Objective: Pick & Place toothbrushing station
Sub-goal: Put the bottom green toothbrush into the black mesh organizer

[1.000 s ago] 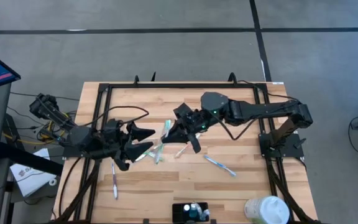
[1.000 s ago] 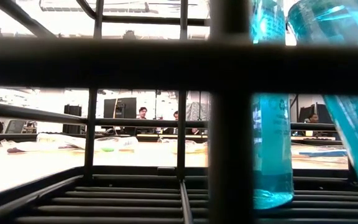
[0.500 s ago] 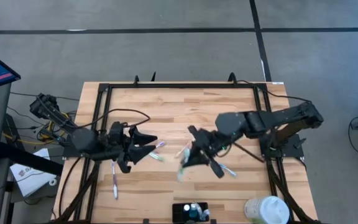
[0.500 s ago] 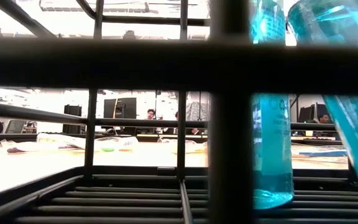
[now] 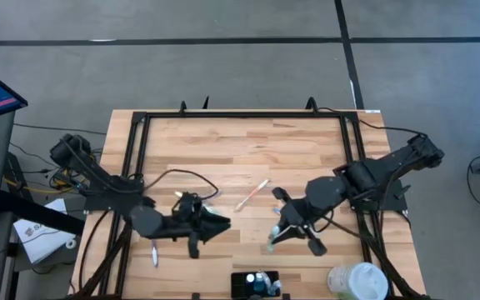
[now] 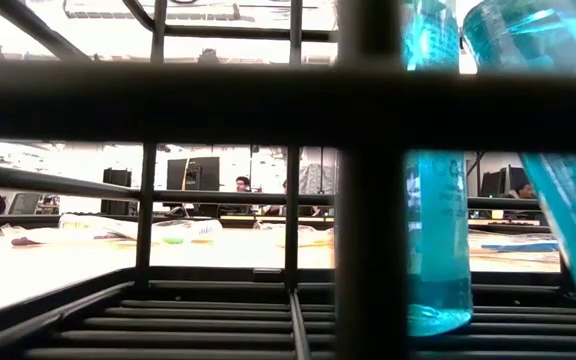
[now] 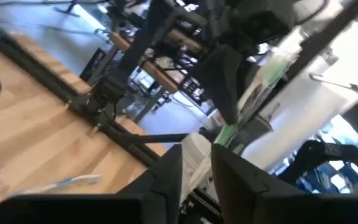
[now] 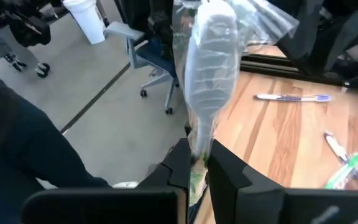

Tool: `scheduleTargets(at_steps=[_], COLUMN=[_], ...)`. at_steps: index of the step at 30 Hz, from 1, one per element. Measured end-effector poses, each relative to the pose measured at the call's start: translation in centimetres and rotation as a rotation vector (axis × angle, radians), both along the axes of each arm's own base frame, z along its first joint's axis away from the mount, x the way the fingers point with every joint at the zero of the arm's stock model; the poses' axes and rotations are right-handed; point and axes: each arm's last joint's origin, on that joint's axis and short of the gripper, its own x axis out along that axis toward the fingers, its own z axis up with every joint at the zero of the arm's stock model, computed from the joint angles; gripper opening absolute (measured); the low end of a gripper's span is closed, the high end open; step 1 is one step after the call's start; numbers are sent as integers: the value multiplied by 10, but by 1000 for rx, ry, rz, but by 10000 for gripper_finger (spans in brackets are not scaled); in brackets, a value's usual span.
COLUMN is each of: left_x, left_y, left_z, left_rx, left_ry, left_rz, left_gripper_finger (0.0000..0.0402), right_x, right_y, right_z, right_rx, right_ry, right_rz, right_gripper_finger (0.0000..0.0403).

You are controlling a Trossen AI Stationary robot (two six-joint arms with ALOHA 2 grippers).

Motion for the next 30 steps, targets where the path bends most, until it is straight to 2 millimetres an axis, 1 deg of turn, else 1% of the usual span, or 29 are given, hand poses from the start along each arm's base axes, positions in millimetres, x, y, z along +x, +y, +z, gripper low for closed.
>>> scheduleTargets(at_steps=[4,8,10,11,14,17,19,22,26,30], left_x=[12,20,23,23,23,20,16,16,16,18], left_y=[-11,-21,-27,-29,-37,-42,-46,-49,-49,-47], left_z=[-14,-22,-24,-25,-26,-27,-29,-30,-30,-31], left_rx=[-49,-42,-18,23,111,188,249,308,322,326], left_ry=[-33,-23,-16,-6,1,17,44,99,169,181], left_rz=[43,77,52,31,-57,-140,-157,-170,-165,-149], left_gripper_finger=[53,25,8,4,3,1,1,0,0,0], right_x=[-20,-38,-45,-46,-50,-49,-48,-42,-33,-23], right_y=[-5,-7,-5,-4,1,9,15,25,38,41], right_z=[-21,-42,-52,-57,-69,-77,-81,-84,-96,-108], right_rx=[25,68,76,73,41,-9,-33,-28,-72,-81], right_ry=[-34,-105,-118,-116,-88,-94,-102,-146,-171,-144], right_rz=[-19,4,23,30,62,103,134,160,198,191], right_gripper_finger=[21,21,21,22,23,24,25,26,21,22])
